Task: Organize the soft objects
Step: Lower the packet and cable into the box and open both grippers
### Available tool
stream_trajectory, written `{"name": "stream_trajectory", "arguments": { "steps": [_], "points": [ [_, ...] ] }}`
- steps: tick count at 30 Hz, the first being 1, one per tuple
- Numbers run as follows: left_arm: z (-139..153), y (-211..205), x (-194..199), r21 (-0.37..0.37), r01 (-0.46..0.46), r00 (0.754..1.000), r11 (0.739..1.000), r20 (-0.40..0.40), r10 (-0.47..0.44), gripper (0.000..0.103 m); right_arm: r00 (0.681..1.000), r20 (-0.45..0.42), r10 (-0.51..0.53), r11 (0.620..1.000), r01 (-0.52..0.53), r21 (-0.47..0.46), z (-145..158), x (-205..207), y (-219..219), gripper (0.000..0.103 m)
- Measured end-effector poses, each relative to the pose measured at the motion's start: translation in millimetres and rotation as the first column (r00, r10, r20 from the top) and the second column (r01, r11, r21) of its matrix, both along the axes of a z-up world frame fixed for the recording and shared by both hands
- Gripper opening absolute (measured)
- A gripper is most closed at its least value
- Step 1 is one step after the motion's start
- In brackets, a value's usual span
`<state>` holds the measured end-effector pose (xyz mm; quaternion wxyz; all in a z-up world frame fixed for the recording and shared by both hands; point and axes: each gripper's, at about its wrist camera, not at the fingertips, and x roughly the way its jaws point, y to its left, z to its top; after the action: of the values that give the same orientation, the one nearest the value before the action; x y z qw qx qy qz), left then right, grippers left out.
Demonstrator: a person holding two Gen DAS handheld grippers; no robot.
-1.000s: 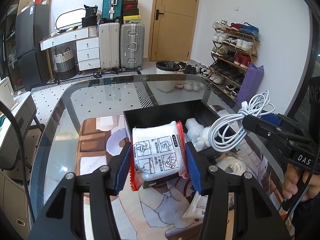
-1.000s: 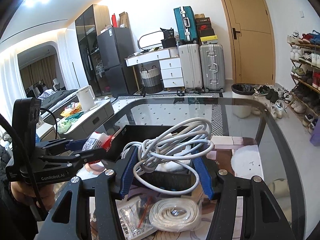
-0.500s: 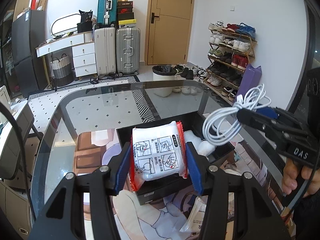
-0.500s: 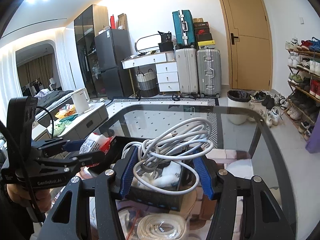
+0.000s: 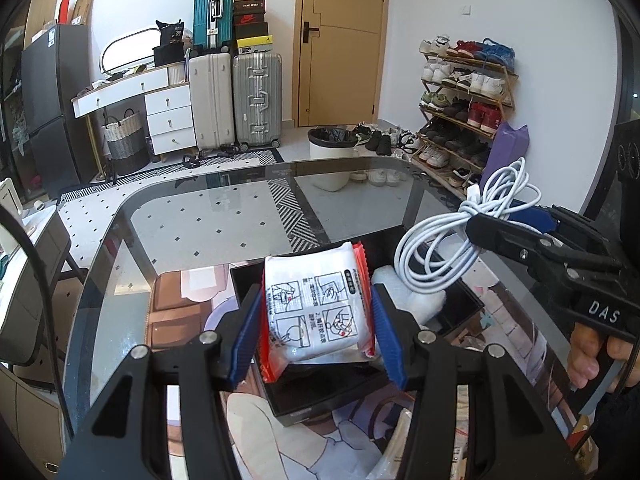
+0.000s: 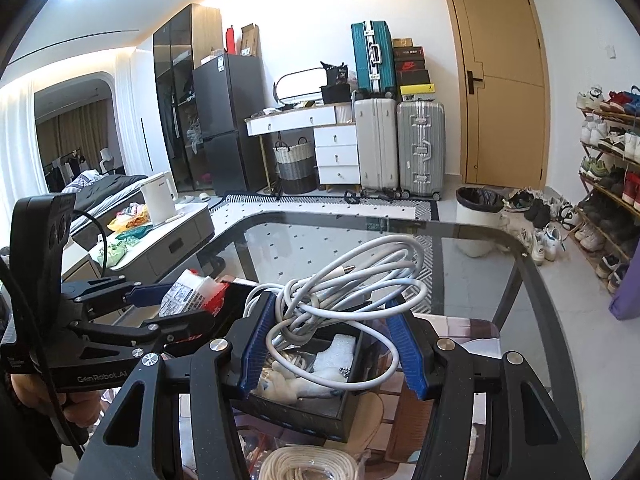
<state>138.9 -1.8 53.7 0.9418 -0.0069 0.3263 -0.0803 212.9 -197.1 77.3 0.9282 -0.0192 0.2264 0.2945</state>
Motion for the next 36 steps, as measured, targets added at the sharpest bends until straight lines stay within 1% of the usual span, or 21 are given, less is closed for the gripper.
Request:
{"name": "stream_trajectory", "arguments": {
  "steps": [11,18,22,25,33,36],
  "points": [
    [-9,-1,11,0.016,-0.015,1.000,1.000,-0.024,0.015,0.052,0.999,-0.033,0.036,0.998,-0.038,-0.058,-21,16,26,0.057],
    [-15,-4,13,0.026,-0.007,0.999,1.000,-0.034,0.007,0.052,0.997,-0.043,0.058,0.993,-0.062,-0.100,-32,19,40,0.057],
    [-17,-4,14,0.023,-0.015,0.999,1.000,-0.042,0.016,0.052,0.995,-0.066,0.068,0.991,-0.075,-0.113,-40,21,50,0.057],
    [-20,-2,15,0.007,-0.015,0.999,1.000,-0.052,0.016,0.052,0.995,-0.076,0.069,0.990,-0.078,-0.117,-43,24,53,0.057],
    [-21,-4,16,0.004,-0.012,0.998,1.000,-0.060,0.012,0.053,0.993,-0.090,0.074,0.989,-0.085,-0.121,-46,28,54,0.057],
    [-22,-4,16,-0.001,-0.008,0.998,1.000,-0.065,0.008,0.053,0.993,-0.090,0.070,0.986,-0.083,-0.142,-47,30,55,0.059]
  ]
}}
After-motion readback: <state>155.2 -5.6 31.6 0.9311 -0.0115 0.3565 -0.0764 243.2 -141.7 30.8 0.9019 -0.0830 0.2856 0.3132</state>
